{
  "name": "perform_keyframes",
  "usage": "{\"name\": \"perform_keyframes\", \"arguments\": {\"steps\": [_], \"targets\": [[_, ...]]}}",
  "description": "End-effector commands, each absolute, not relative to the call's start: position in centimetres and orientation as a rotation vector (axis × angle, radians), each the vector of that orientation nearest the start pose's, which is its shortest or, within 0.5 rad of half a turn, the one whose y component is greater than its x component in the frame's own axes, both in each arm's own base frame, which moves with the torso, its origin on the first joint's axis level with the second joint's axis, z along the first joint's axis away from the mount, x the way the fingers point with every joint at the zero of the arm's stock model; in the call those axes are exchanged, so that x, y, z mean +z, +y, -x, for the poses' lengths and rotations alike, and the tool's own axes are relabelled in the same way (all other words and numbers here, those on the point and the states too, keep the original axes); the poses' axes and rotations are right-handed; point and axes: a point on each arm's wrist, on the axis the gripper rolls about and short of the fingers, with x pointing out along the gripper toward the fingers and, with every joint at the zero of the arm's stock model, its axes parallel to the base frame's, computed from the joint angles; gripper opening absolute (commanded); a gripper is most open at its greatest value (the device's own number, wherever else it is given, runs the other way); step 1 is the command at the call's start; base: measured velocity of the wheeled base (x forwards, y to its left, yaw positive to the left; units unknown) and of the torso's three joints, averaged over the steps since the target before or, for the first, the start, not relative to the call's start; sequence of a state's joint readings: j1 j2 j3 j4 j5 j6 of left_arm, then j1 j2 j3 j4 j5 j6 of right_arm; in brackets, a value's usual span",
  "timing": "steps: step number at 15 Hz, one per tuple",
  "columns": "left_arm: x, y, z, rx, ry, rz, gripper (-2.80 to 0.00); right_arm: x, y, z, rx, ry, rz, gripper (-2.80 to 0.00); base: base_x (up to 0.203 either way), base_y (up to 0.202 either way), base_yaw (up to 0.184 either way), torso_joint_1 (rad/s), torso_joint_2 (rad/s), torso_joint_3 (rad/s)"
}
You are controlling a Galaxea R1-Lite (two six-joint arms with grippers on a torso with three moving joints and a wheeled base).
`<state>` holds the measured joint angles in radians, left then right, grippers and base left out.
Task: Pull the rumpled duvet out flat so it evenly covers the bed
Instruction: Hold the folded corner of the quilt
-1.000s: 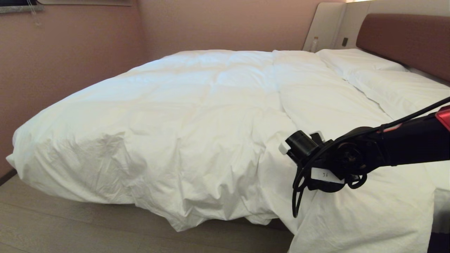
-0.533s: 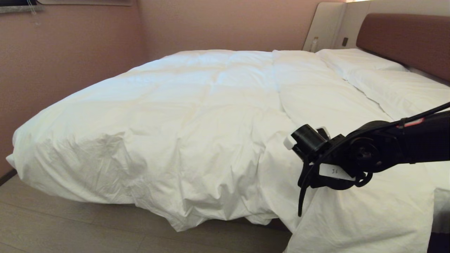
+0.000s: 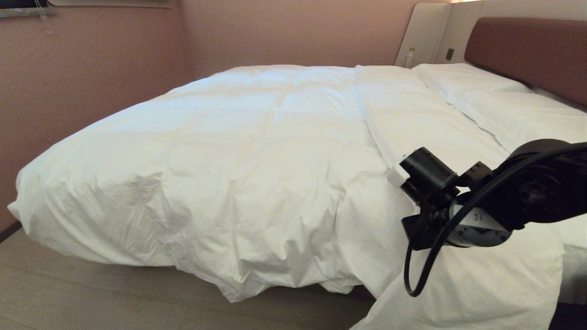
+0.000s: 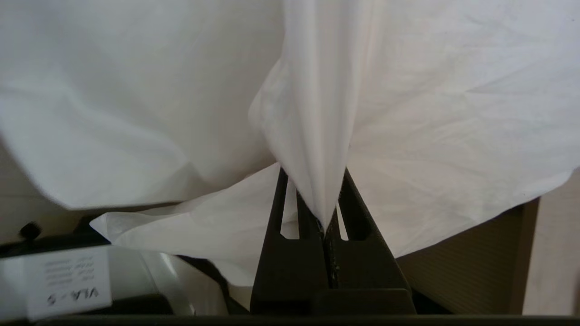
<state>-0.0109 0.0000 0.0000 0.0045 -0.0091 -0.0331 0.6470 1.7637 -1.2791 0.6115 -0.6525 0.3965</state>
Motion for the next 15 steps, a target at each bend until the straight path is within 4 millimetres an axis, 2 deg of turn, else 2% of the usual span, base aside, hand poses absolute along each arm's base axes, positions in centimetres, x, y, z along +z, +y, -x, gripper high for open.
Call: {"name": "perform_keyframes", "arguments": {"steps": [1, 8, 15], "targets": [[7.5, 0.0, 2.3, -0.020, 0.005, 0.034, -2.80, 19.9, 16.3, -23.5, -0.116, 0.861, 0.264, -2.80, 0.000, 0.000, 0.000, 0.000, 0.00, 0.000], [7.5, 0.0, 2.3, -0.020, 0.005, 0.034, -2.80, 21.1, 15.2, -21.7, 0.014, 0.925, 0.280, -2.80, 0.000, 0.000, 0.000, 0.000, 0.00, 0.000], [7.5, 0.0, 2.3, -0.020, 0.005, 0.034, -2.80, 21.4, 15.5, -21.6, 0.138, 0.965, 0.215, -2.80, 0.000, 0.000, 0.000, 0.000, 0.00, 0.000]]}}
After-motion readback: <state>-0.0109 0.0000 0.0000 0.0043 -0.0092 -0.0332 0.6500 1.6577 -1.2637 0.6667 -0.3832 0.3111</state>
